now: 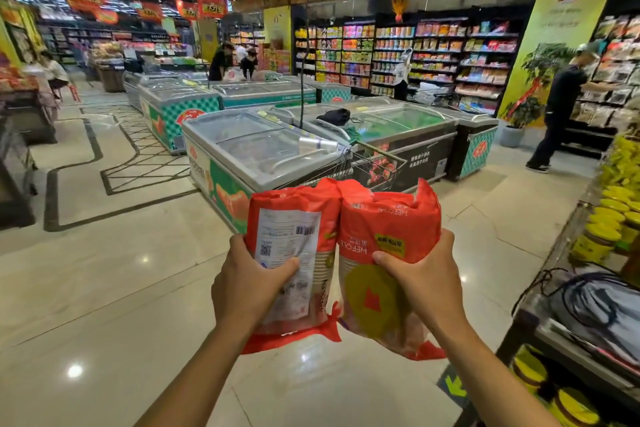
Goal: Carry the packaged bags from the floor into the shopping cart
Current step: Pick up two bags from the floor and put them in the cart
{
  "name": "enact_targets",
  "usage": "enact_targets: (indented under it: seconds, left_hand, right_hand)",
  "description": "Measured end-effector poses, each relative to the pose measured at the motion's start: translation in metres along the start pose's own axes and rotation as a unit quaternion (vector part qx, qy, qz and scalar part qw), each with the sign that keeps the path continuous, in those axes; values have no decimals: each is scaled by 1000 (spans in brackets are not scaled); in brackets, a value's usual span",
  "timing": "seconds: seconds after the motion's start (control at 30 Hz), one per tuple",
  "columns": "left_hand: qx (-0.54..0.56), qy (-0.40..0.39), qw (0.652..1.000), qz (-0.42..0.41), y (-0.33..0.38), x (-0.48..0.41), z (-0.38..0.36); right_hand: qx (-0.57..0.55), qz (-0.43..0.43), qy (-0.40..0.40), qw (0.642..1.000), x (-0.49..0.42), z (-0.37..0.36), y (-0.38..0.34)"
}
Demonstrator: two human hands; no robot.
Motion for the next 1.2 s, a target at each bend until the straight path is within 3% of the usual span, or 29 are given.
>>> enact_targets:
  seconds: [0.63, 1.2]
  left_hand:
    - [15, -43, 999, 3, 56, -239, -138]
    - [-36, -7, 999, 34, 168, -466, -294]
  right_hand:
    - [11, -33, 22, 999, -240, -104, 48]
    - [-36, -53, -27, 998, -548, -170, 113]
Point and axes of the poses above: each hand's wrist, its own x-axis away from the middle knuckle, its own z-axis out of the back of the hand, y = z × x, the point moved 1 cm from there along -x, towards the middle knuckle, and after that the axes turned 10 degrees about -x, right-handed, at the moved point
